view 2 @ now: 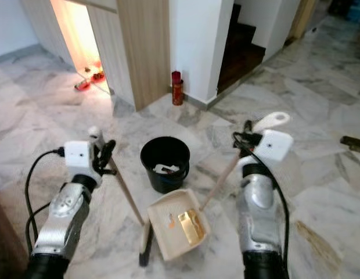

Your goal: Sweep floor

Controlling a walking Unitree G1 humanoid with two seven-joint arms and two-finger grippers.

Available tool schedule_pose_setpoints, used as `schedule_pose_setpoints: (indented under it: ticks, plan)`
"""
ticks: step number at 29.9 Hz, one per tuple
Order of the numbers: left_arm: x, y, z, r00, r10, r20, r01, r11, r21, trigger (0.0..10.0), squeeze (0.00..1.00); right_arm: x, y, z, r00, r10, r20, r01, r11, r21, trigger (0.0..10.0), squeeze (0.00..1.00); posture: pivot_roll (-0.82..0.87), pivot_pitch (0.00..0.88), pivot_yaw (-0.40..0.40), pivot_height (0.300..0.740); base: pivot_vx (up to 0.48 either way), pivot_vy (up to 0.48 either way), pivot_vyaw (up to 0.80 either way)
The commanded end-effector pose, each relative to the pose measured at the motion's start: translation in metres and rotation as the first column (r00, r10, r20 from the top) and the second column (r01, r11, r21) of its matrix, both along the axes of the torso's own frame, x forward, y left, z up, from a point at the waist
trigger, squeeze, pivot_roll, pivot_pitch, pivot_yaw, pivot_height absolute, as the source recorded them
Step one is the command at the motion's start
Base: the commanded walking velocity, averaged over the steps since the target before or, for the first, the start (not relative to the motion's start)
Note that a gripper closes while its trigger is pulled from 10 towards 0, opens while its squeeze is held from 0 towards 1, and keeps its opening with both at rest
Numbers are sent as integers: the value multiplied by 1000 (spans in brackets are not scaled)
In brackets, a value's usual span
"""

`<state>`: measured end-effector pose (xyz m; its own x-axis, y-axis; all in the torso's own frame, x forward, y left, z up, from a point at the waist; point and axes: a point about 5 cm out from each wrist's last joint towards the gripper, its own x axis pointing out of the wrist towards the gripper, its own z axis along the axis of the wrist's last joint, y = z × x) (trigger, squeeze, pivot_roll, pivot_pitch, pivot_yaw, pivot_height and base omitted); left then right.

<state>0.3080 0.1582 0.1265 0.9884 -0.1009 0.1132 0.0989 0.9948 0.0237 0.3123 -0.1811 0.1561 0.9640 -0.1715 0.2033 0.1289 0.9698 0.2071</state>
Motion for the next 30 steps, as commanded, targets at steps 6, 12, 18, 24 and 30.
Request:
schedule_pose_setpoints:
  ticks: [6, 12, 18, 24, 30]
  plan:
    - [1, -5, 14, 998, -16, 67, 15, 1000, 7, 10000, 0, 1, -3, 33, 993, -28, 118, 26, 999, 20, 10000, 0, 5, 0, 13, 740, 0, 0, 0]
    - [2, -2, 14, 998, 7, 68, -8, 1000, 17, 10000, 0, 0, -11, 43, 982, -119, 145, 117, 993, 22, 10000, 0, 4, 0, 13, 740, 0, 0, 0]
    - [2, -4, 12, 998, 1, 61, -3, 1000, 26, 10000, 0, 0, -10, 53, 978, -129, 166, 120, 991, 64, 10000, 0, 0, 0, 17, 740, 0, 0, 0]
    - [2, -6, 13, 998, -8, 68, 7, 1000, 17, 10000, 0, -2, -18, 79, 941, -252, 225, 223, 963, 149, 10000, 0, -4, 0, 20, 740, 0, 0, 0]
    - [1, -9, 15, 996, -26, 81, 26, 1000, 1, 10000, 0, -1, -21, 96, 922, -302, 242, 222, 925, 309, 10000, 0, 2, 0, 17, 740, 0, 0, 0]
